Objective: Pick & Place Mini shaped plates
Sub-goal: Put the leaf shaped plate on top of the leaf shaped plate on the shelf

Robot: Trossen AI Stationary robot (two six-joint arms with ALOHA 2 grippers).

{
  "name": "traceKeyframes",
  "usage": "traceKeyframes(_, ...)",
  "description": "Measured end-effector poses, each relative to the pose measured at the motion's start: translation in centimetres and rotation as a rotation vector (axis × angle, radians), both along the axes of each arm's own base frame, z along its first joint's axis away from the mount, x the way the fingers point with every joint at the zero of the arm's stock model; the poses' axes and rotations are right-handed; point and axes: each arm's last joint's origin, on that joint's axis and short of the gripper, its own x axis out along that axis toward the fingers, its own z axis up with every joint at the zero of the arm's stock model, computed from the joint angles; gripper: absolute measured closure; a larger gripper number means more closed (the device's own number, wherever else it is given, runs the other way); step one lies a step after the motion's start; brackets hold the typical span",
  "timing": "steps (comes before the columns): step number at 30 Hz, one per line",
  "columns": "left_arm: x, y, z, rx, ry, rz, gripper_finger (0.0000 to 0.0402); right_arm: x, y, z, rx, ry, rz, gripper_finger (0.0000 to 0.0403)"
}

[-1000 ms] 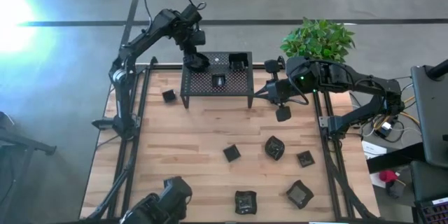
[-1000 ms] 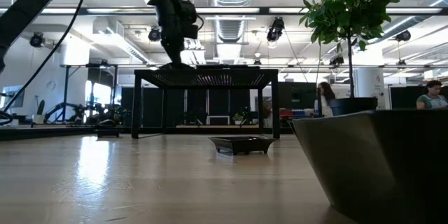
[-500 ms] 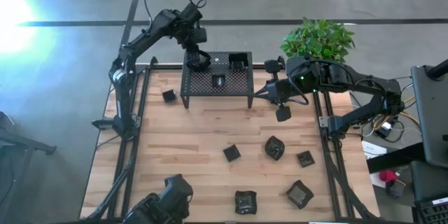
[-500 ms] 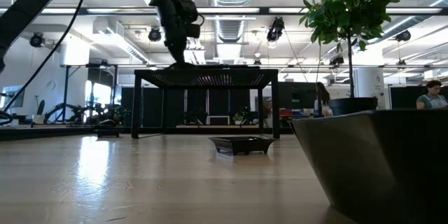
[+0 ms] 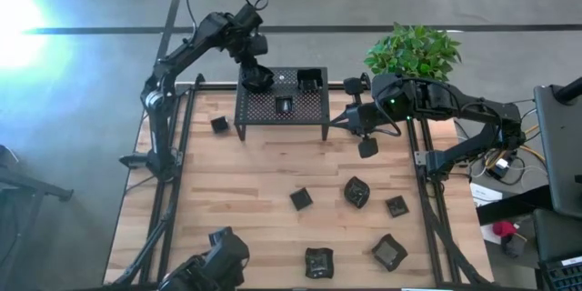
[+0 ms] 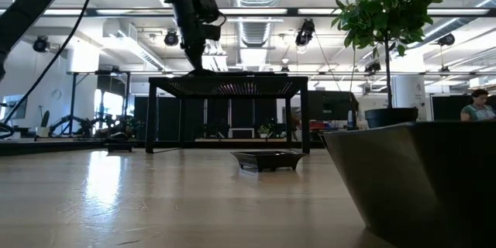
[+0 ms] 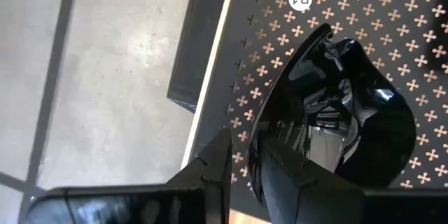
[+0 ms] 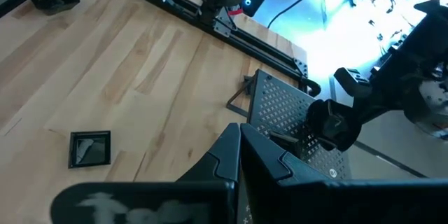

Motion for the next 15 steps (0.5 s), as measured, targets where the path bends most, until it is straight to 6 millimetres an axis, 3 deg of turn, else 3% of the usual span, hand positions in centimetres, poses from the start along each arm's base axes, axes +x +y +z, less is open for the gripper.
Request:
traceKeyframes(6, -0.32, -0.47, 0.77, 0.013, -0.018, 0.007, 0.0339, 0.01, 0.00, 0.01, -0.001, -0.001, 0.001, 0.0394)
traceKeyframes(15, -0.02, -0.13, -0.04, 0.015, -0.015, 0.011, 0.0339, 0.01, 0.00, 0.02, -0.004, -0.002, 0.002, 0.0394)
